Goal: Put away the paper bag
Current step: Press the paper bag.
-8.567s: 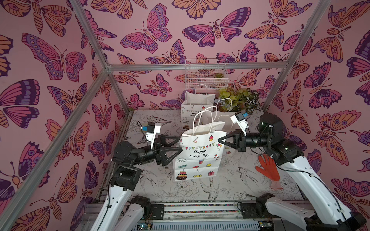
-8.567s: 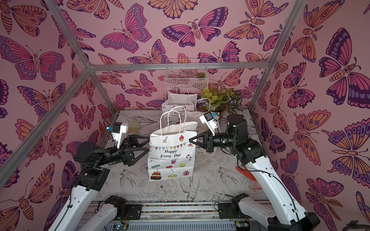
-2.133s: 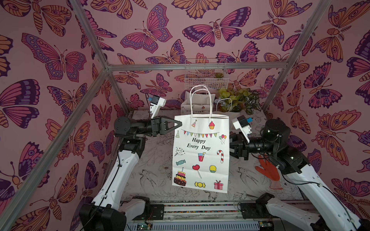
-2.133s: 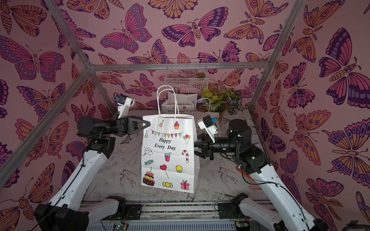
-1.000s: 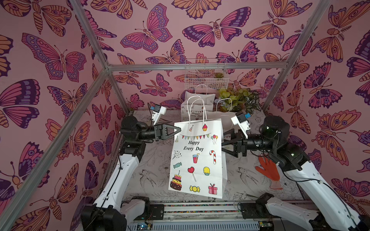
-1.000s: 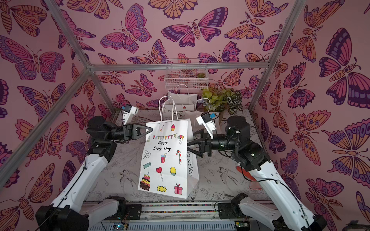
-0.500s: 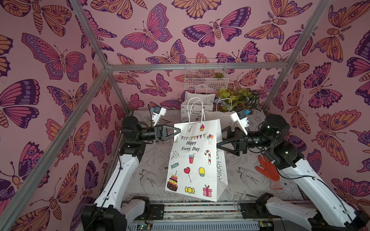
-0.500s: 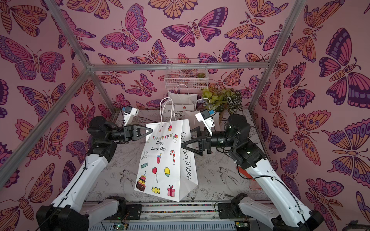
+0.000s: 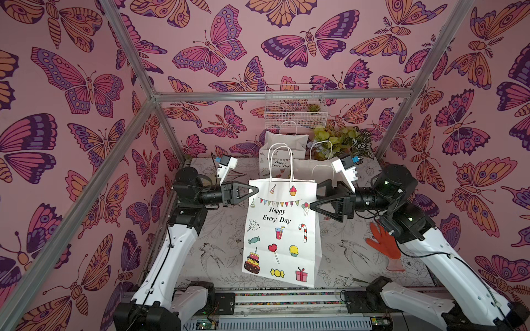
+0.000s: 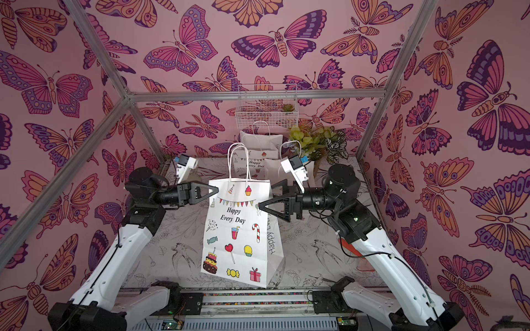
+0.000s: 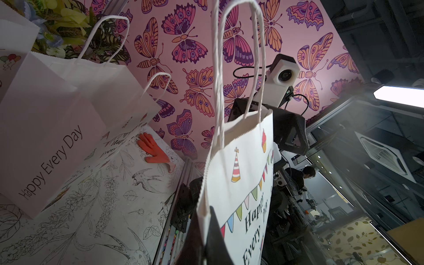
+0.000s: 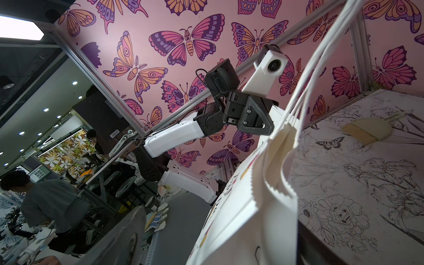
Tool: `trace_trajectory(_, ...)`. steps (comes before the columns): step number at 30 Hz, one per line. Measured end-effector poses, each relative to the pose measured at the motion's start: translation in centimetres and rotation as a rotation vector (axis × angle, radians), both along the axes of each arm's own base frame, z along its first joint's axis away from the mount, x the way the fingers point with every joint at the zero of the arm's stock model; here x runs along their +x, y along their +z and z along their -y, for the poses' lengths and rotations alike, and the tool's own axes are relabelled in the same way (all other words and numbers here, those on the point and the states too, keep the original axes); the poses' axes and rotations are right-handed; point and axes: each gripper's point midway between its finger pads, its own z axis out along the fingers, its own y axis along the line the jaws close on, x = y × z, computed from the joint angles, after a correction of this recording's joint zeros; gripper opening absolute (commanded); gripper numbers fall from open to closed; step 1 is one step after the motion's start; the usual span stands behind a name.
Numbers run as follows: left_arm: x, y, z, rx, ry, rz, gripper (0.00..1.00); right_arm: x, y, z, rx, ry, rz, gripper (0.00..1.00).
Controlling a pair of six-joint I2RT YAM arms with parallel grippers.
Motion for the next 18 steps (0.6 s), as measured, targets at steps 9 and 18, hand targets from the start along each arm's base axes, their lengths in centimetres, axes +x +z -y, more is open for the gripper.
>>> trace_trajectory(9,0.0,1.8,-0.2,-0.008,0.041,0.052,0.0,1.9,-2.3,-2.2,-0.084,-0.039,-0.033,0.55)
trace_trajectory(18,-0.3,2.4,-0.2,-0.011,0.054,0.065,0.06,2.1,-2.0,-2.2,-0.086,-0.085,0.003,0.32)
